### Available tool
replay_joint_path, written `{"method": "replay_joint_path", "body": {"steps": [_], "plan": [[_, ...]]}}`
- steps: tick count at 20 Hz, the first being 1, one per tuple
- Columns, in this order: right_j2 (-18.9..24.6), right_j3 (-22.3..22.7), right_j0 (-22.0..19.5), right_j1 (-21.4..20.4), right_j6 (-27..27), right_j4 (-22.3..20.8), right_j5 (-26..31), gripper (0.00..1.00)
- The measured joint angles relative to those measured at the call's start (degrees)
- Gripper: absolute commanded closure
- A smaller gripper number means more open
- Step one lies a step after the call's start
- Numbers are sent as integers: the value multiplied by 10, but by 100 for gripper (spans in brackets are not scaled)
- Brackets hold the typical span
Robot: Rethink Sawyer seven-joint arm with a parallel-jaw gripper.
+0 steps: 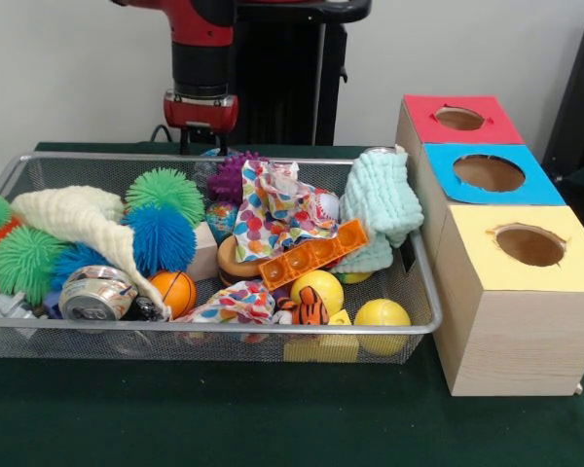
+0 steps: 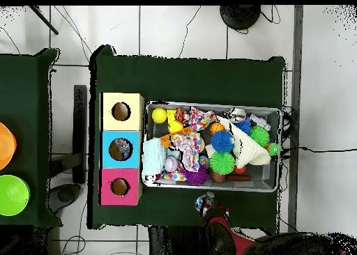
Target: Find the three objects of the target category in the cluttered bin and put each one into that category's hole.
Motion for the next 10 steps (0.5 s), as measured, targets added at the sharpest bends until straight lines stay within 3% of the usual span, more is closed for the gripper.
{"method": "replay_joint_path", "body": {"steps": [4, 5, 10], "plan": [[41, -14, -81, 17, 0, -93, -1, 0], [61, -19, -117, 27, 1, -129, -1, 0], [98, -23, -163, 53, 1, -169, -9, 0]]}}
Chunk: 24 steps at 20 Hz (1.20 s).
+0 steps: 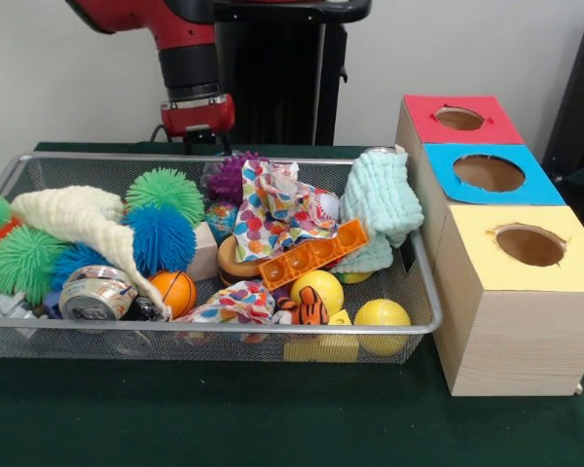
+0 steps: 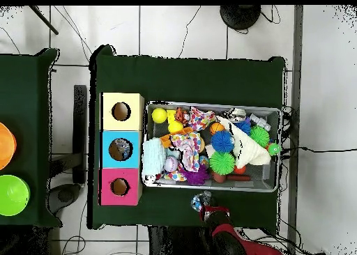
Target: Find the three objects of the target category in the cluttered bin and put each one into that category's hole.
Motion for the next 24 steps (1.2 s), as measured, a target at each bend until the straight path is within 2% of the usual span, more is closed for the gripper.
{"method": "replay_joint_path", "body": {"steps": [8, 9, 14, 16, 21, 24], "plan": [[10, 1, -4, 18, 3, -3, -30, 0], [10, 1, -2, 21, 4, -3, -34, 100], [11, 1, 18, 26, 8, -1, -48, 100], [14, 0, 53, 30, 17, 8, -67, 100], [24, -2, 101, 39, 38, 21, -87, 100], [23, -3, 105, 39, 45, 22, -89, 100]]}}
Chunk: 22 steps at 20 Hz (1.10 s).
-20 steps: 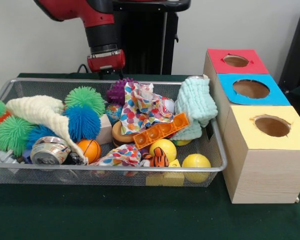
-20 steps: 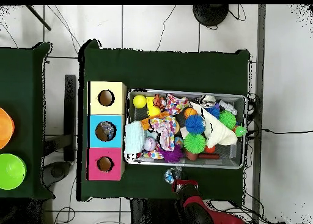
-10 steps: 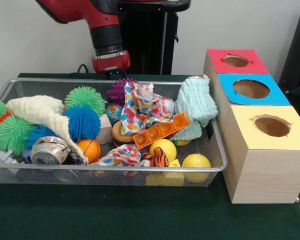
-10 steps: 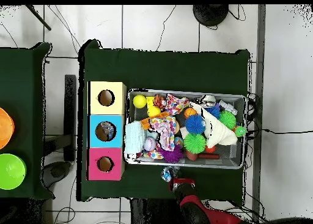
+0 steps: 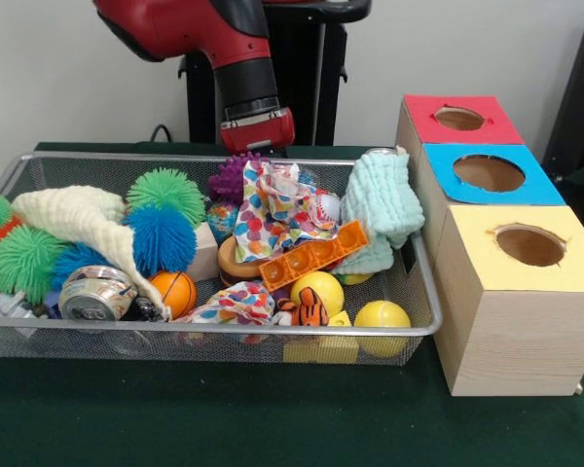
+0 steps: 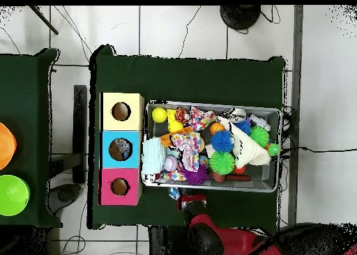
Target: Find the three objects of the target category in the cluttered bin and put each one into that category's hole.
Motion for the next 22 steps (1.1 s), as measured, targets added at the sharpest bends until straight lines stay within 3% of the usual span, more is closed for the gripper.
{"method": "replay_joint_path", "body": {"steps": [14, 17, 22], "plan": [[-15, 6, 43, -27, 10, 25, 14, 100], [-15, 15, 55, -52, 10, 37, 43, 100], [-15, 44, 60, -136, 10, 59, 156, 100]]}}
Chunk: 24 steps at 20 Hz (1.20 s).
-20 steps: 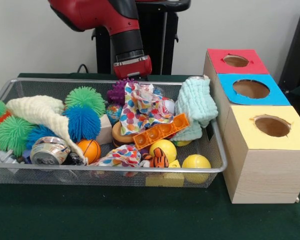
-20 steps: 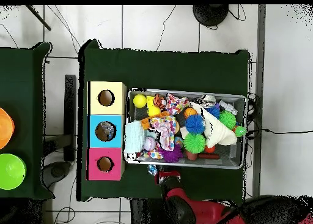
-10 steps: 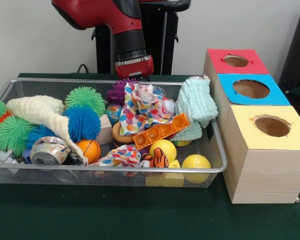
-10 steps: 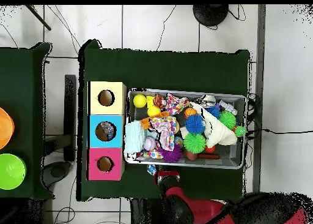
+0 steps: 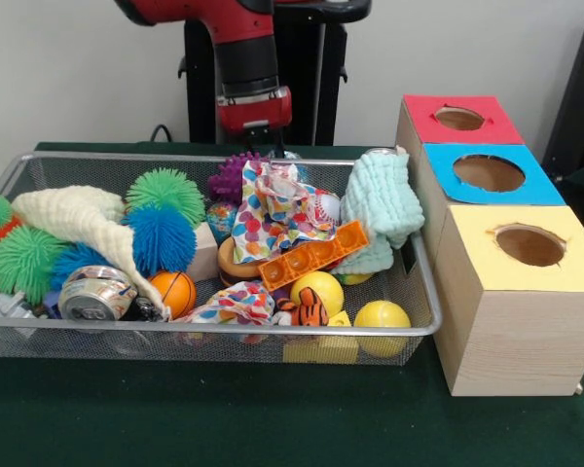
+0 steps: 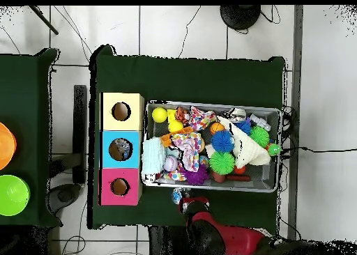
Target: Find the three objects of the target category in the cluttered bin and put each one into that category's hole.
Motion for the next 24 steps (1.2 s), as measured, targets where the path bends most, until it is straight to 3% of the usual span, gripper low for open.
{"method": "replay_joint_path", "body": {"steps": [8, 16, 24], "plan": [[0, 26, -28, -114, 0, 3, 160, 100], [0, 29, -39, -162, 0, 3, 173, 100], [20, 68, -39, -255, 0, 20, 197, 100]]}}
